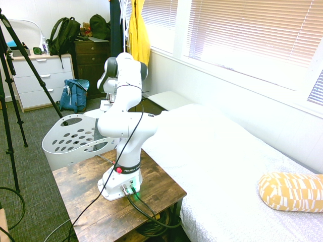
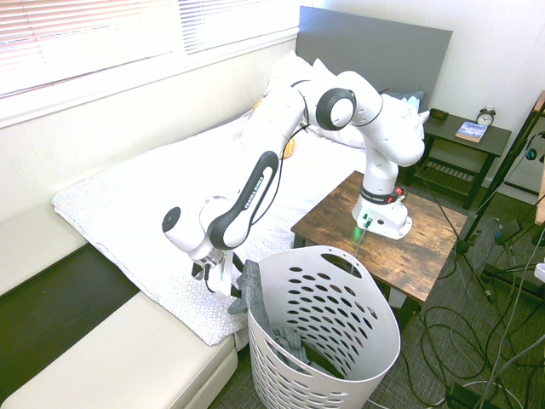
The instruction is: Put my clothes in the laundry bag
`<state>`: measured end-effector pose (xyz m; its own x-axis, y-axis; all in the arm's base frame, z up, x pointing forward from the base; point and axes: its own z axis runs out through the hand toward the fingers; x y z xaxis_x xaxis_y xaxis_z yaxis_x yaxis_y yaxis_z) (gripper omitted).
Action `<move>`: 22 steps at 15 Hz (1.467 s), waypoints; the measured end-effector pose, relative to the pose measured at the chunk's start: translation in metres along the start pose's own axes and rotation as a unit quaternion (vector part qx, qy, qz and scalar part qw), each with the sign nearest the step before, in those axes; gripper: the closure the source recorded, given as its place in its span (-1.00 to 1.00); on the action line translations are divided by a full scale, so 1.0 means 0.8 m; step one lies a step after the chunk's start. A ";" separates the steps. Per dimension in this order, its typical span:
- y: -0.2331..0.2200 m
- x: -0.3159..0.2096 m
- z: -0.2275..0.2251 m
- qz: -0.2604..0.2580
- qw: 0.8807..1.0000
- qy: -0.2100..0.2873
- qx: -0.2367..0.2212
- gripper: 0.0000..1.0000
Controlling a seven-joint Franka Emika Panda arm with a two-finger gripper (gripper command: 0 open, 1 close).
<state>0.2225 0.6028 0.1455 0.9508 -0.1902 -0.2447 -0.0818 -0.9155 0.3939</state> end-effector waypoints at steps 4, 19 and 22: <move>0.002 -0.004 0.004 0.006 1.000 -0.016 0.007 1.00; 0.026 -0.019 -0.016 0.011 0.999 -0.018 0.040 1.00; 0.039 -0.018 -0.019 0.017 0.999 -0.017 0.045 1.00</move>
<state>0.2110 0.5824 0.1743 0.9361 -0.2332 -0.2632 -0.1429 -0.9362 0.3212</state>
